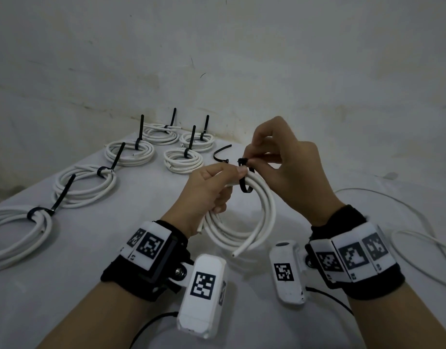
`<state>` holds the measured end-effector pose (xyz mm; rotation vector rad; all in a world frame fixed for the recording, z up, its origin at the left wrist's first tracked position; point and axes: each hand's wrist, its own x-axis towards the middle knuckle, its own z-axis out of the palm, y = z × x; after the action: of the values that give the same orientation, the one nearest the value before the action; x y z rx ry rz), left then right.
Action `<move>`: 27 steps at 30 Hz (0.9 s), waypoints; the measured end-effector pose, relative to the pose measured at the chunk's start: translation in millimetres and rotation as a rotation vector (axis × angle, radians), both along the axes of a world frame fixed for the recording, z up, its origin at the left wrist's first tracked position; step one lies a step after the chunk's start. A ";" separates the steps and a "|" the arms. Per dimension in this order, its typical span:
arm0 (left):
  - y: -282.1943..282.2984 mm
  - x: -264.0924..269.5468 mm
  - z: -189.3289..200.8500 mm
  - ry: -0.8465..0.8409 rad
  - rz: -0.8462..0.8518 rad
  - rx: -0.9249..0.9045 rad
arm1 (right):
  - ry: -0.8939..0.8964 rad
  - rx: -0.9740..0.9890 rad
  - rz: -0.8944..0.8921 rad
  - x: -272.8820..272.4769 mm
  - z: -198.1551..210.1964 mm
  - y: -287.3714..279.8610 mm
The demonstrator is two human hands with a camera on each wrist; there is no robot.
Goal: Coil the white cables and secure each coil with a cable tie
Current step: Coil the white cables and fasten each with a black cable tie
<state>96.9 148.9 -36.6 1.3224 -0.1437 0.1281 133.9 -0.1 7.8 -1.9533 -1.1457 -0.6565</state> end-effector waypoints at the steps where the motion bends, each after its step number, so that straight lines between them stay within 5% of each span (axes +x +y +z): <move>1: 0.1 0.7 -1.1 0.000 0.023 0.015 | 0.018 -0.034 0.006 1.3 1.4 -1.4; 8: -3.2 -2.3 2.1 0.001 0.141 0.138 | 0.205 -0.056 0.075 0.6 7.4 -9.8; 18: -4.0 -4.7 3.6 -0.074 0.172 0.183 | -0.116 0.059 -0.143 3.8 5.4 -1.9; 27: -3.9 -6.3 4.9 -0.140 0.231 0.241 | 0.150 0.112 -0.060 0.4 7.9 1.4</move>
<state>90.6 145.1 -31.7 1.5689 -0.1274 0.4100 134.3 1.3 15.7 -1.9129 -0.9421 -0.5817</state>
